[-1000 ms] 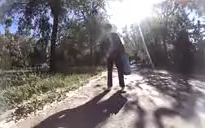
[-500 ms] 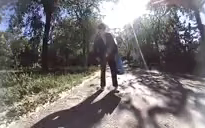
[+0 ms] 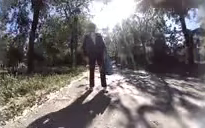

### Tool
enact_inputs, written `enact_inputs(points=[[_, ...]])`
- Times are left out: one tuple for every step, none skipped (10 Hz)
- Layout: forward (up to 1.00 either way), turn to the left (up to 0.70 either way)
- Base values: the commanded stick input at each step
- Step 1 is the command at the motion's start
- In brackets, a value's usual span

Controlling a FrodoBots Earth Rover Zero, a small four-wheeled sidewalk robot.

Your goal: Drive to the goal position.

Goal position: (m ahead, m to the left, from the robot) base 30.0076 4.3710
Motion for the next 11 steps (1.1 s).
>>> enact_inputs(points=[[0.0, 0.0], [0.0, 0.0], [0.0, 0.0], [0.0, 0.0], [0.0, 0.0], [0.83, 0.05], [1.0, 0.06], [1.0, 0.06], [1.0, 0.06], [1.0, 0.06], [1.0, 0.06]])
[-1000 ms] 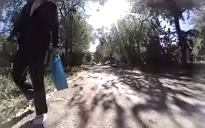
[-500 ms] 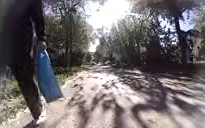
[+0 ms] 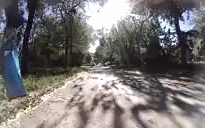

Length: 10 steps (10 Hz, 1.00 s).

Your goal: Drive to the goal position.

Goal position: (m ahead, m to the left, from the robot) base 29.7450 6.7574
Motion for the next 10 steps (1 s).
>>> enact_inputs(points=[[1.0, 0.06], [1.0, 0.06], [1.0, 0.06], [1.0, 0.06], [1.0, 0.06], [1.0, 0.06], [1.0, 0.06], [1.0, 0.06], [1.0, 0.06], [1.0, 0.06]])
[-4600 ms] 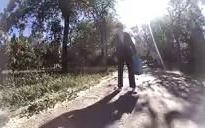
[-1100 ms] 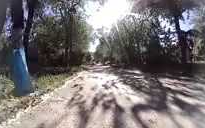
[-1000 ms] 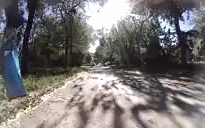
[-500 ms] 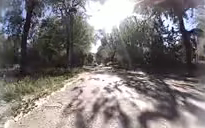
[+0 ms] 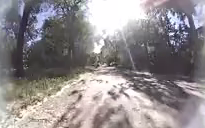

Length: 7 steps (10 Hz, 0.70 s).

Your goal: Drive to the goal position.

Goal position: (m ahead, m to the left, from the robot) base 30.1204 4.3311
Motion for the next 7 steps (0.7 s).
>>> enact_inputs(points=[[1.0, 0.06], [1.0, 0.06], [1.0, 0.06], [1.0, 0.06], [1.0, 0.06], [1.0, 0.06], [1.0, 0.06]])
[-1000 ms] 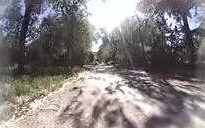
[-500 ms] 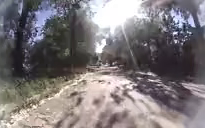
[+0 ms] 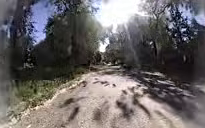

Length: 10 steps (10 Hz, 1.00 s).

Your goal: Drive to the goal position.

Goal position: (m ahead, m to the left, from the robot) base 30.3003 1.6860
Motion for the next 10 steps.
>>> enact_inputs(points=[[1.0, 0.06], [1.0, 0.06], [1.0, 0.06], [1.0, 0.06], [1.0, 0.06], [1.0, 0.06], [1.0, 0.06], [1.0, 0.06], [1.0, 0.06], [1.0, 0.06]])
